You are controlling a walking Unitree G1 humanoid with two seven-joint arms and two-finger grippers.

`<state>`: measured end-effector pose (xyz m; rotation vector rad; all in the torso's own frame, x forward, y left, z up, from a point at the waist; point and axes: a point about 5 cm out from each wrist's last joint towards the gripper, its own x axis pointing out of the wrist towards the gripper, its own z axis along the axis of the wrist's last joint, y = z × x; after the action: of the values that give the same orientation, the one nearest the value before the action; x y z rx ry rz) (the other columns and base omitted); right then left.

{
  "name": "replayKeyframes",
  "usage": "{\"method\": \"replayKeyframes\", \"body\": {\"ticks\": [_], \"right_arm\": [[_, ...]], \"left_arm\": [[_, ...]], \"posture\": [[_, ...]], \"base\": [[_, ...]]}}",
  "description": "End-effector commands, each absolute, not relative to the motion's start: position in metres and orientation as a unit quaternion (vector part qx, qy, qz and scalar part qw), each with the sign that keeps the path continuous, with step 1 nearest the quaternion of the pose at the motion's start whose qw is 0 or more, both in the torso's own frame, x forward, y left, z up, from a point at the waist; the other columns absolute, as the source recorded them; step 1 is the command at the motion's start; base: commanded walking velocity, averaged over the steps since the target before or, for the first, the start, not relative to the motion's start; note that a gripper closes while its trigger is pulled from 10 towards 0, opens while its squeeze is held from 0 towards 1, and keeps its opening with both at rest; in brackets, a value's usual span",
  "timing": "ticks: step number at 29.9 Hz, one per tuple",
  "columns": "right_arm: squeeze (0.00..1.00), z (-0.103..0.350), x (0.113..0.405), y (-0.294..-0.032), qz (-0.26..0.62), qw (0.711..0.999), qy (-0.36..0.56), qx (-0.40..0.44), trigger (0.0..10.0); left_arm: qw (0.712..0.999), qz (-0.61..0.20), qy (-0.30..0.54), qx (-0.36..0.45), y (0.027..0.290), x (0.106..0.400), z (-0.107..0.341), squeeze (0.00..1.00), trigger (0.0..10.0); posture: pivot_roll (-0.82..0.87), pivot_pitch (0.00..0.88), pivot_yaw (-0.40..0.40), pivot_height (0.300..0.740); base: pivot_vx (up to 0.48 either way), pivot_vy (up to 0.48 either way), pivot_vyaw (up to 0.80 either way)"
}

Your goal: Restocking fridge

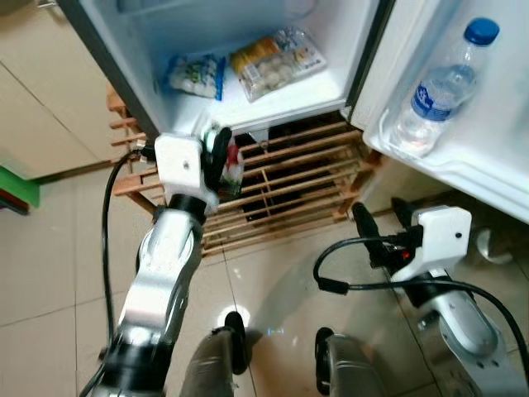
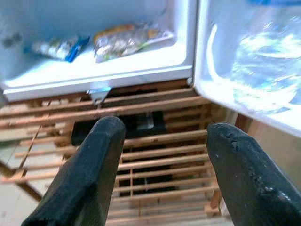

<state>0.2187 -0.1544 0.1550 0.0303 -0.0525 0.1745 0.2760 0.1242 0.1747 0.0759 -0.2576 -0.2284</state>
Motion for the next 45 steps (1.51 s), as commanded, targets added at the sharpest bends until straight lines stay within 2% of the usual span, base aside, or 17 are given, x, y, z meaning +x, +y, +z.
{"method": "replayKeyframes", "body": {"ticks": [1,3,7,15,17,21,27,33,45], "right_arm": [[0.0,0.147,0.221,-0.161,0.063,0.998,-0.02,0.021,10.0],[0.0,0.141,0.235,-0.166,0.051,0.998,-0.024,0.035,10.0],[0.0,0.142,0.254,-0.163,0.059,0.996,-0.037,0.048,10.0],[0.0,0.138,0.275,-0.154,0.088,0.995,-0.031,0.026,10.0],[0.0,0.135,0.277,-0.158,0.076,0.996,-0.033,0.028,10.0],[0.0,0.13,0.276,-0.161,0.065,0.997,-0.024,0.023,10.0],[0.0,0.124,0.267,-0.162,0.062,0.998,-0.019,0.015,10.0],[0.0,0.119,0.261,-0.163,0.058,0.998,-0.017,0.002,10.0],[0.0,0.114,0.255,-0.161,0.068,0.998,-0.009,-0.001,10.0]], "left_arm": [[0.979,-0.138,-0.123,0.086,0.123,0.267,0.172,0.0,10.0],[0.978,-0.148,-0.077,0.124,0.127,0.264,0.158,0.0,10.0],[0.985,-0.113,-0.074,0.111,0.135,0.268,0.17,0.0,10.0],[0.989,-0.091,-0.073,0.093,0.131,0.287,0.175,0.0,10.0],[0.994,-0.084,-0.033,0.067,0.135,0.293,0.163,0.0,10.0],[0.995,-0.083,-0.012,0.062,0.137,0.292,0.155,0.0,10.0],[0.991,-0.113,-0.041,0.054,0.131,0.292,0.162,0.0,10.0],[0.989,-0.14,-0.041,0.026,0.123,0.293,0.162,0.0,10.0],[0.99,-0.143,-0.022,-0.002,0.118,0.292,0.151,0.0,10.0]], "posture": [[-0.11,0.086,0.068,0.74],[-0.07,0.036,0.067,0.74],[-0.04,0.0,0.052,0.74],[-0.03,0.0,0.035,0.74],[-0.04,0.0,0.039,0.74],[-0.06,0.0,0.045,0.74],[-0.08,0.011,0.05,0.74],[-0.1,0.025,0.054,0.74],[-0.11,0.035,0.051,0.74]], "base": [[0.0,0.0,0.0],[0.0,0.0,0.0],[0.0,0.0,0.0],[0.0,0.0,0.45],[0.0,0.0,0.0],[0.0,0.0,0.0],[0.0,0.0,0.0],[0.41,0.0,0.0],[0.447,0.0,0.0]]}}
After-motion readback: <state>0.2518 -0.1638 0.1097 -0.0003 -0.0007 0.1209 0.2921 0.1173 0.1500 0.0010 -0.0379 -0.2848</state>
